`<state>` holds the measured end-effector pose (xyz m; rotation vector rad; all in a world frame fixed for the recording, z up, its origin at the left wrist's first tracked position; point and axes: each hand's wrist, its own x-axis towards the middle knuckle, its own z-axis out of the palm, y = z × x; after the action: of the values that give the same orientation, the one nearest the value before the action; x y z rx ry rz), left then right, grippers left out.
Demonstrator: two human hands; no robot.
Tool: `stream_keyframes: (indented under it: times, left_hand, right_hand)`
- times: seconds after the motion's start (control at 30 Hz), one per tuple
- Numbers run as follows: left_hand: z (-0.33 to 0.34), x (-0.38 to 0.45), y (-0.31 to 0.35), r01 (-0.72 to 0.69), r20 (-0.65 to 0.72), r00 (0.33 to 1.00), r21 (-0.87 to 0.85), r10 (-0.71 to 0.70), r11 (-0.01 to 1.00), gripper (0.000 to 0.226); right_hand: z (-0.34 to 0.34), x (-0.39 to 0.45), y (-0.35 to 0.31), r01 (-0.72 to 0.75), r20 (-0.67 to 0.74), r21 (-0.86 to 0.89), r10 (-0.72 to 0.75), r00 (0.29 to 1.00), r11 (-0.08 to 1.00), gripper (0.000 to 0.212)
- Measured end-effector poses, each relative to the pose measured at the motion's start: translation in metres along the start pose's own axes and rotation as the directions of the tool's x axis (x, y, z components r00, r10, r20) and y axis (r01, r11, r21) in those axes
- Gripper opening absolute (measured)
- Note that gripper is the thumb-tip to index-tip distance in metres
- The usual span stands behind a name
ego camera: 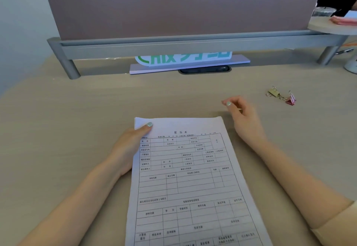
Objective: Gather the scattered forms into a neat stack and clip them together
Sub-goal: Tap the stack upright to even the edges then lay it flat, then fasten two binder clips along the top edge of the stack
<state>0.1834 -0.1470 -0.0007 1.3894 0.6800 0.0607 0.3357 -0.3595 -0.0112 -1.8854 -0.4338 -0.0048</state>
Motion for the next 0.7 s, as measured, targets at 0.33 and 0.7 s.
stream_keyframes:
  times: [0.33,0.7]
  left_hand:
    - [0.031,0.012,0.006,-0.013,-0.03,0.999,0.113,0.017,0.993,0.025]
    - [0.028,0.016,0.0,-0.048,0.009,0.999,0.121,0.048,0.991,0.027]
  right_hand:
    - [-0.094,0.086,0.084,-0.287,-0.436,-0.533,0.033,0.899,0.796,0.047]
    - [-0.055,0.084,0.067,0.016,0.025,-0.409,-0.006,1.0,0.913,0.03]
